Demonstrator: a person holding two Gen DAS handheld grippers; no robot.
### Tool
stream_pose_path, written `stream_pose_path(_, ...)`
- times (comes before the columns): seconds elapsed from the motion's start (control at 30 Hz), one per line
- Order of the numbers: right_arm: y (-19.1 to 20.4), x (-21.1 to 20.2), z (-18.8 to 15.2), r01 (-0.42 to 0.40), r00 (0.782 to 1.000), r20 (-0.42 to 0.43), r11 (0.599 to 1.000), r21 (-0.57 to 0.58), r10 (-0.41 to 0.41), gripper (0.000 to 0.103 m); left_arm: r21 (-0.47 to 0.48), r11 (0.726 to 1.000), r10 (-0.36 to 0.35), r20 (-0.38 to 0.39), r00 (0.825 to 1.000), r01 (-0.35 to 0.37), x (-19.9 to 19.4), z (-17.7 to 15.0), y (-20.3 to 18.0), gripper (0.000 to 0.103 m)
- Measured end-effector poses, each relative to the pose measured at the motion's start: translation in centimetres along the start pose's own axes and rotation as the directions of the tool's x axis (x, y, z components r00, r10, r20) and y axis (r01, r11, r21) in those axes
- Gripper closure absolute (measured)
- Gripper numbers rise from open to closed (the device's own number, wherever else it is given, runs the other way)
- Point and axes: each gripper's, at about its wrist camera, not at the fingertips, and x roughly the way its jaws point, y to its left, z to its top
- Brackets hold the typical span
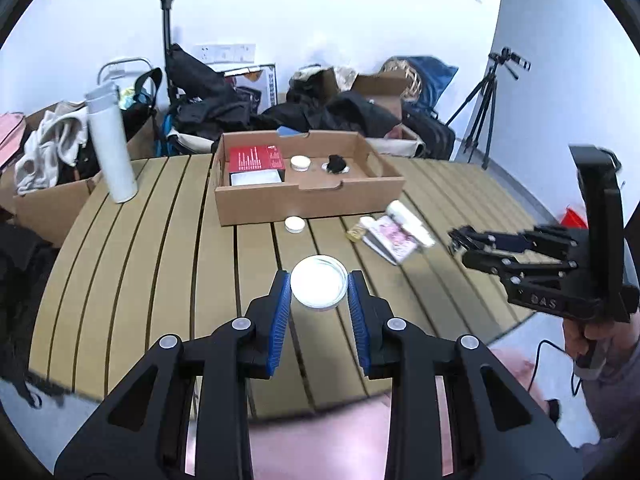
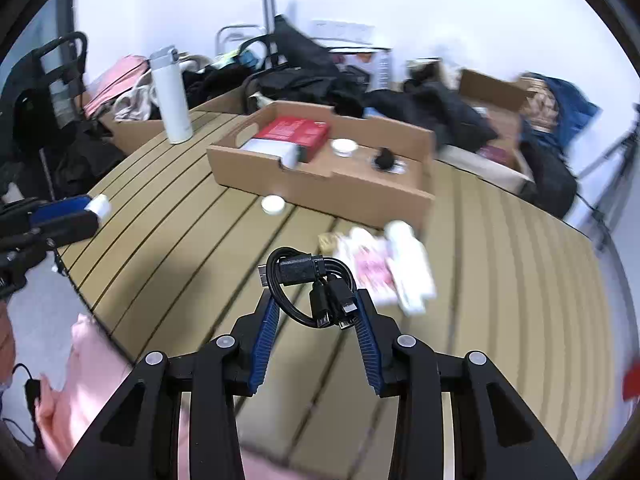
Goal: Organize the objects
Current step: 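Carry the white lid with the left gripper while the right carries the cable toward the tray, then lower the lid and cable into the tray and open both grippers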
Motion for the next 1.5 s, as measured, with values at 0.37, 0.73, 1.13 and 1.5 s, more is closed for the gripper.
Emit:
stream_pose_path(0.37, 2.2, -8.5, -4.6, 0.025, 0.997, 0.067, 1.000, 0.000, -0.025, 0.062, 0.023, 0.999, -0.031, 0.033, 0.999, 0.030, -5.2, -2.5, -3.6, 0.078)
stream_pose_path(0.73, -1.3, -5.3, -0.4, -0.100, 0.994, 0.043, 0.993, 0.069, 0.097, 0.062, 0.023, 0.992, -0.128, 0.025, 0.991, 0.127, -0.8, 3.9, -2.5, 0.078)
stream_pose_path(1.13, -10.9, 12.4, 17.3, -0.144, 0.984, -0.071, 0.965, 0.218, 0.162, 0.062, -0.037, 0.994, -0.107, -0.154, 0.982, 0.102, 22.3, 17.1, 1.3, 0.078)
stream_pose_path(1.5, -10.9, 31.6, 22.9, -0.121, 0.945, -0.257, 0.947, 0.299, 0.202, 0.060, -0.091, 0.996, -0.033, -0.276, 0.960, 0.008, 34.6, 17.3, 5.2, 0.063)
